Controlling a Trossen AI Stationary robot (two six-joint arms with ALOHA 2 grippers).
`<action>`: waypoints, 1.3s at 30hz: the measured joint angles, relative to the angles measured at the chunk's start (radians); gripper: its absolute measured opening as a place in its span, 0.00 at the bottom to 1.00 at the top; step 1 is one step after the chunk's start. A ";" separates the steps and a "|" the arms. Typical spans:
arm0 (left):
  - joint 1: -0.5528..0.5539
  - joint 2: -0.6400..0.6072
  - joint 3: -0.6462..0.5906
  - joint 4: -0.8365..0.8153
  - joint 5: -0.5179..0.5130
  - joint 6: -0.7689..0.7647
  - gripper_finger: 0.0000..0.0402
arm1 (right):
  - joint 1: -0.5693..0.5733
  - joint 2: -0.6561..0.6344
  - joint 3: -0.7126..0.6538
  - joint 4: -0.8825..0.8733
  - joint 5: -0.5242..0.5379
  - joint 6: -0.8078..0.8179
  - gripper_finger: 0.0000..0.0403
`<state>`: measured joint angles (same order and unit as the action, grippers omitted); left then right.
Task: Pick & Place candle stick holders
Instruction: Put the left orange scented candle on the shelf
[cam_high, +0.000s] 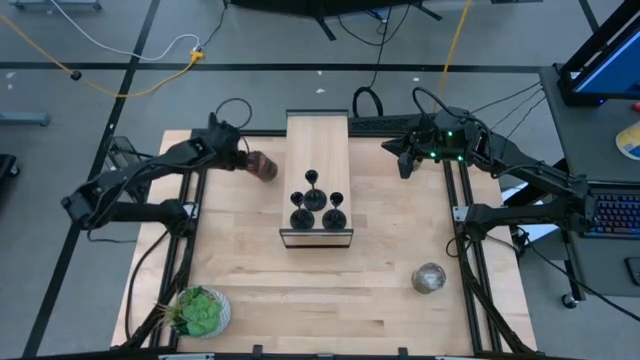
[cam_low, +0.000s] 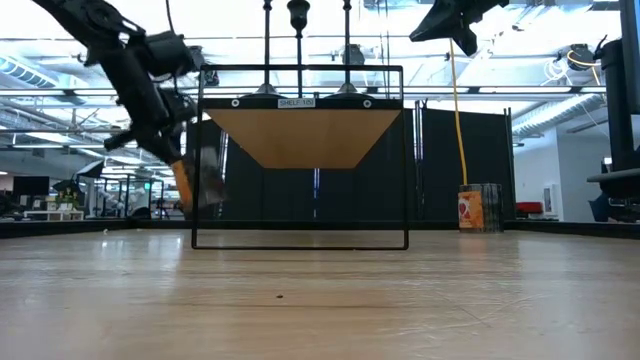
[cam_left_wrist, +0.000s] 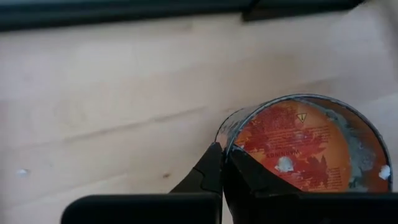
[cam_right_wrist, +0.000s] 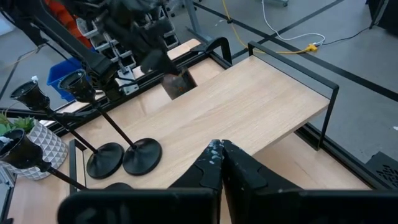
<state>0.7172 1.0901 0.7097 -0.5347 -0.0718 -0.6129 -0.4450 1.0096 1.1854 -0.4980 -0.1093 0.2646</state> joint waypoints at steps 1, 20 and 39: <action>0.000 -0.019 0.015 -0.010 -0.002 0.000 0.01 | 0.000 0.000 0.000 0.000 0.000 0.000 0.00; -0.029 -0.006 0.603 -0.320 -0.123 0.141 0.00 | 0.000 0.000 0.000 0.001 0.003 -0.015 0.00; -0.066 0.516 1.058 -0.356 -0.033 0.309 0.00 | 0.000 0.000 0.000 0.000 0.003 -0.015 0.00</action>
<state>0.6509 1.6063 1.7677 -0.8908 -0.1046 -0.3043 -0.4453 1.0096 1.1854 -0.4978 -0.1060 0.2497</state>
